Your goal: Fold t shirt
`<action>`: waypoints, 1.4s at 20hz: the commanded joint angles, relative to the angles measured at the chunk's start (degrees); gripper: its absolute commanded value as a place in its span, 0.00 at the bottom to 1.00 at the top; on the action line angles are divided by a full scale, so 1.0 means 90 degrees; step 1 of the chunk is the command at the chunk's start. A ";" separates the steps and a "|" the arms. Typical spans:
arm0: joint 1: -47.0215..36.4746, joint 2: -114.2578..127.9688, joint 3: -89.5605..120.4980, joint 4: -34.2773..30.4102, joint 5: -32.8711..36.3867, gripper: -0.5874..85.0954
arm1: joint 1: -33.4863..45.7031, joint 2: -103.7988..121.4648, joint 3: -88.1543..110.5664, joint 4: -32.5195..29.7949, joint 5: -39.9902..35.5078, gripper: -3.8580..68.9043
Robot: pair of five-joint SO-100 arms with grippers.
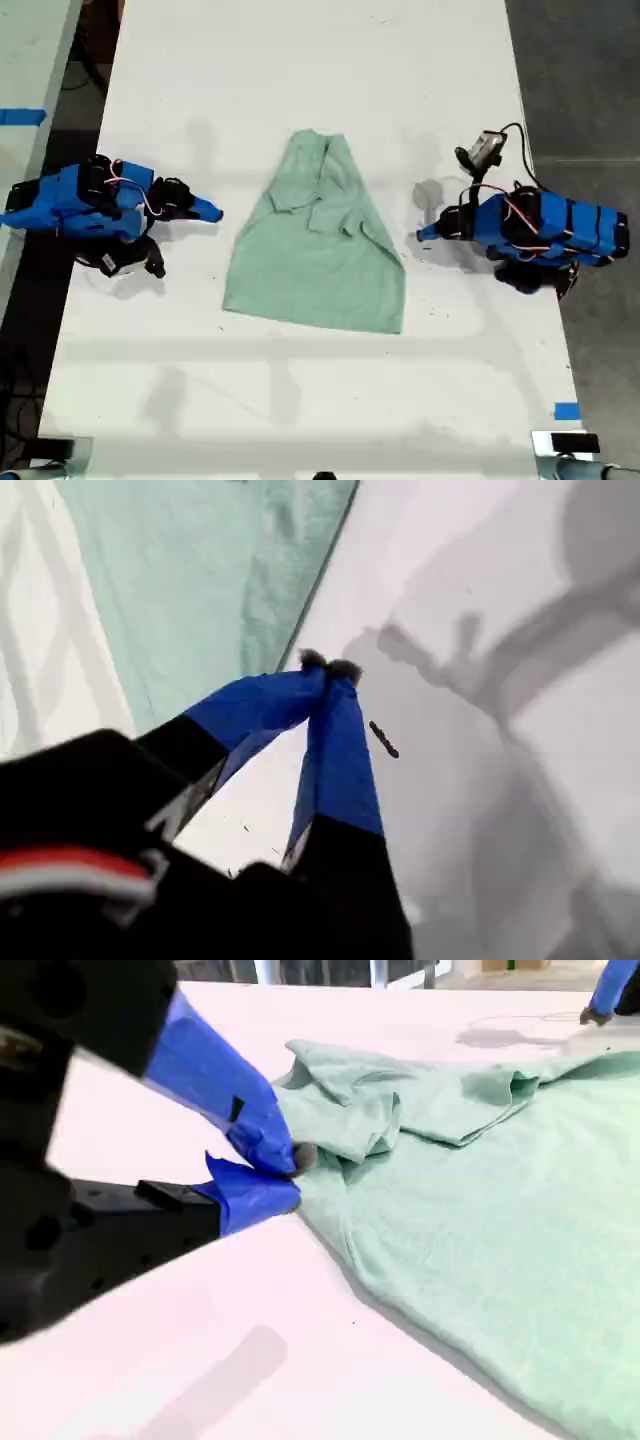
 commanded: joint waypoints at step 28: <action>0.0029 0.0039 0.0029 -0.0010 -0.0059 0.01 | -0.2266 -1.0938 -0.6094 -0.0986 0.4004 0.14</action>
